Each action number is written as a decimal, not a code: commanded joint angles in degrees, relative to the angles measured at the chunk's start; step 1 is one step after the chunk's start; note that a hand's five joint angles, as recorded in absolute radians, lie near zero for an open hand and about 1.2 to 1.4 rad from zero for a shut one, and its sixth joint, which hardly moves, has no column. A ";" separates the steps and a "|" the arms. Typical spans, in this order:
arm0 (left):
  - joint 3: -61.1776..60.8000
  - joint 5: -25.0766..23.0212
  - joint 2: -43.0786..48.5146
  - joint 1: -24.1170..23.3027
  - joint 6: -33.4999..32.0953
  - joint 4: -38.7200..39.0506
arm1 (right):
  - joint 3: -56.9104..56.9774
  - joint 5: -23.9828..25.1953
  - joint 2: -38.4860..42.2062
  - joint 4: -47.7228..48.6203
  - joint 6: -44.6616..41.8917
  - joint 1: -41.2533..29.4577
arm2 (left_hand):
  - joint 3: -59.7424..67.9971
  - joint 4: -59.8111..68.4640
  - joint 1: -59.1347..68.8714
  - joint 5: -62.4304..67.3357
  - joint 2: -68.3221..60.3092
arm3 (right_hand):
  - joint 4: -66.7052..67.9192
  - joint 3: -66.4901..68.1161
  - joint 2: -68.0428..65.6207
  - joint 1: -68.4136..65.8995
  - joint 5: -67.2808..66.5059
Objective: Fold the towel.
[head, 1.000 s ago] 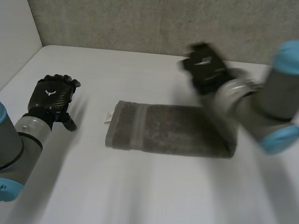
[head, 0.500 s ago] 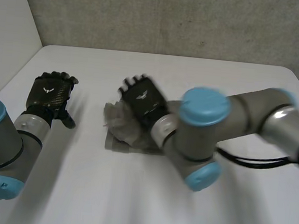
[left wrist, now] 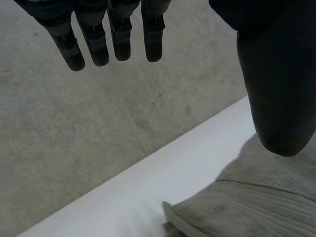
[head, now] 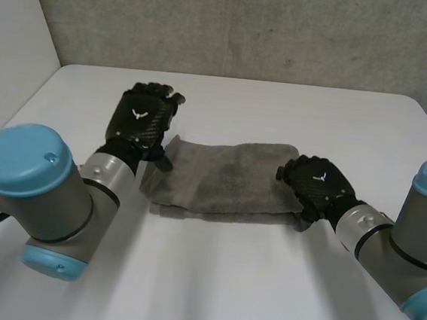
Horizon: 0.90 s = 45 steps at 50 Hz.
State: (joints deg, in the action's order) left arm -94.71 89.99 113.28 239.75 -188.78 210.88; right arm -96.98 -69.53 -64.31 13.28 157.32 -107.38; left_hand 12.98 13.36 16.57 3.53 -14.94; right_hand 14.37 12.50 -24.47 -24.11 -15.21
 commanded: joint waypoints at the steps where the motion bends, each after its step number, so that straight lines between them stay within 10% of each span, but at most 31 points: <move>1: -0.57 1.50 1.68 -0.42 0.08 -0.03 | -1.11 2.38 3.92 4.99 0.18 1.21 | -2.98 -3.36 -5.35 -2.31 3.71 | -4.37 -2.50 -10.99 -11.34 -10.25; 12: -1.88 2.73 1.77 0.02 0.17 0.06 | 0.30 2.47 7.79 6.76 -0.52 1.82 | -2.98 -3.36 -5.35 -2.31 3.71 | -4.37 -2.50 -16.88 -17.24 -16.14; 18: -2.24 2.91 1.60 0.20 0.17 0.06 | -0.66 2.56 7.62 7.64 -0.78 3.57 | -2.98 -3.36 -5.35 -2.31 3.71 | -4.37 -2.50 -55.32 -55.68 -54.58; 45: -3.56 4.49 0.81 1.51 0.17 0.41 | -3.57 7.91 -0.80 -1.66 -12.46 17.18 | -2.98 -3.36 -5.52 -2.48 3.88 | -4.37 -2.50 -55.53 -55.89 -54.79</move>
State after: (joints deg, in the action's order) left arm -98.00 93.33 114.47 240.77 -188.67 211.26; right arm -100.29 -63.18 -60.08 17.50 149.47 -96.42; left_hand 12.98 13.36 16.57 3.53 -14.93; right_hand 14.37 12.50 -73.87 -74.10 -66.17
